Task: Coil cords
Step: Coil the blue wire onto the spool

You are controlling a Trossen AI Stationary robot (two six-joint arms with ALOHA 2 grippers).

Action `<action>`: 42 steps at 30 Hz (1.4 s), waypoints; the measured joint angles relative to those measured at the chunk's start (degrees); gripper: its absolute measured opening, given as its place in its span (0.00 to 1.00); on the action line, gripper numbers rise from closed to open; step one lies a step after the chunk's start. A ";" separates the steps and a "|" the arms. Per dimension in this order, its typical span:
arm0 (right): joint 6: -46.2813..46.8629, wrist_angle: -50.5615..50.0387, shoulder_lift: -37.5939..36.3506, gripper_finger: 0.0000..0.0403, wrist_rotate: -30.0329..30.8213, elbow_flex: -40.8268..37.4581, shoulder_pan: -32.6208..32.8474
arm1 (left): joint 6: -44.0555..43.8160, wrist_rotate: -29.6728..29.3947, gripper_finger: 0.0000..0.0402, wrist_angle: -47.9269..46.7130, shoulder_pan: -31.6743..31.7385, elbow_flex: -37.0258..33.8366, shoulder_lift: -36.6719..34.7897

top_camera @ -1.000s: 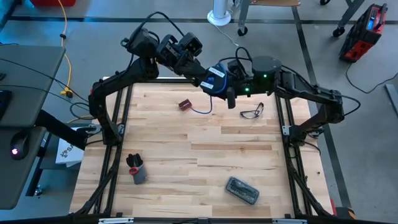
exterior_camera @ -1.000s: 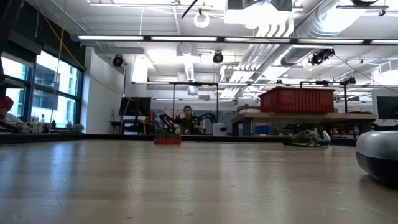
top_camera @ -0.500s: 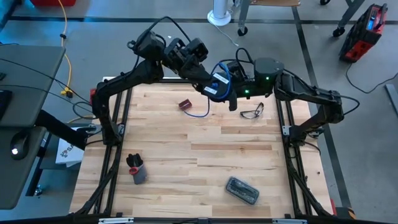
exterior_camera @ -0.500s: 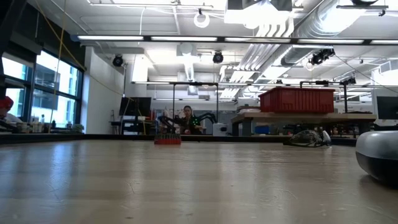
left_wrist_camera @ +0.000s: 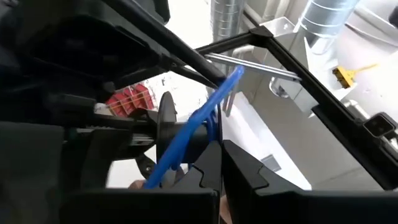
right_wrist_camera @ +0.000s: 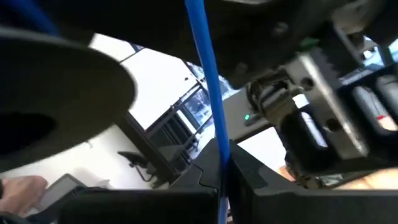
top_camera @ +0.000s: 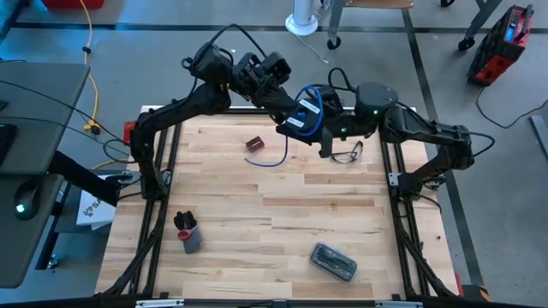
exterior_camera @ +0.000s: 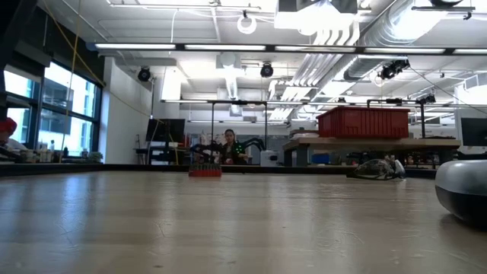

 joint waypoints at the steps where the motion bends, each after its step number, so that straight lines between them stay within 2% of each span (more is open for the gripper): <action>1: -0.02 -0.61 -0.03 0.00 0.00 0.00 0.00 | -0.55 0.00 0.00 1.32 0.00 -0.02 0.00; 4: -0.72 -1.57 -0.03 0.00 0.02 0.00 0.00 | -3.41 -0.01 0.00 5.25 0.00 0.03 -0.24; 7: -1.11 -1.53 0.00 0.00 0.00 -0.02 -0.17 | -2.72 0.00 0.00 5.94 0.00 2.25 -0.37; 16: -0.15 -1.00 0.92 0.00 -0.04 -0.01 -0.26 | 5.45 -0.65 0.00 -2.11 0.11 6.32 -0.39; 23: 0.04 -3.01 1.12 0.00 -1.17 -0.04 -0.13 | 2.19 0.21 0.00 -2.91 -1.01 6.32 -0.07; 31: 2.91 -2.38 2.37 0.00 -4.71 0.02 -0.10 | -1.12 1.03 0.00 -3.50 -3.62 6.36 1.75; 35: 2.69 -3.87 2.54 0.00 -6.68 -0.02 0.80 | 0.39 -1.45 0.00 -2.68 -3.09 6.32 1.99; 42: 1.07 -5.00 2.51 0.00 -9.40 -0.02 2.41 | 1.11 -1.73 0.00 0.62 -1.11 6.89 1.88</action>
